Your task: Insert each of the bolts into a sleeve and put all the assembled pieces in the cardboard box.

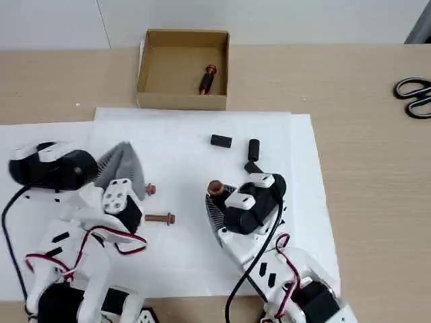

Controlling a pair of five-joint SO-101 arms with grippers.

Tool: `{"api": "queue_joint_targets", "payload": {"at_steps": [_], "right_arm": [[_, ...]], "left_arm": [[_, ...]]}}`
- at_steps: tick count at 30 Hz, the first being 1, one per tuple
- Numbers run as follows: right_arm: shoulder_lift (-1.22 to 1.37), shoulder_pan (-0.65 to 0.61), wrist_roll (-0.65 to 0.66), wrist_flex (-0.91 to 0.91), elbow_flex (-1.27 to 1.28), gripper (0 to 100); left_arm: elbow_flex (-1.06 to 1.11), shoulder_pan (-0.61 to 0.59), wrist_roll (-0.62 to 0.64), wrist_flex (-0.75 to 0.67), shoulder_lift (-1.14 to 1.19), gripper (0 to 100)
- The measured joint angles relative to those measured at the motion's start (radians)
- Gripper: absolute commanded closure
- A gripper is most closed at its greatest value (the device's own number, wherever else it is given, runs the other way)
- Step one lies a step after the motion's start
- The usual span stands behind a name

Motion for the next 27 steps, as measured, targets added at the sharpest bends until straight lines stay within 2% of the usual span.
{"api": "queue_joint_targets", "payload": {"at_steps": [8,12,16,21,27], "right_arm": [[0.000,0.086,0.000,-0.005,0.012,99.4],[0.008,0.157,0.000,-0.032,0.021,99.4],[0.104,0.170,0.000,-0.097,0.021,99.5],[0.368,0.183,0.000,-0.262,-0.121,99.5],[0.845,0.245,-0.014,-0.436,-0.439,99.5]], "left_arm": [[0.006,-0.199,-0.106,-0.052,0.000,99],[0.064,-0.262,-0.138,-0.055,0.002,99],[0.083,-0.285,-0.141,-0.055,0.006,99],[0.089,-0.288,-0.141,-0.055,0.005,99],[0.120,-0.288,-0.141,-0.055,0.008,99]]}}
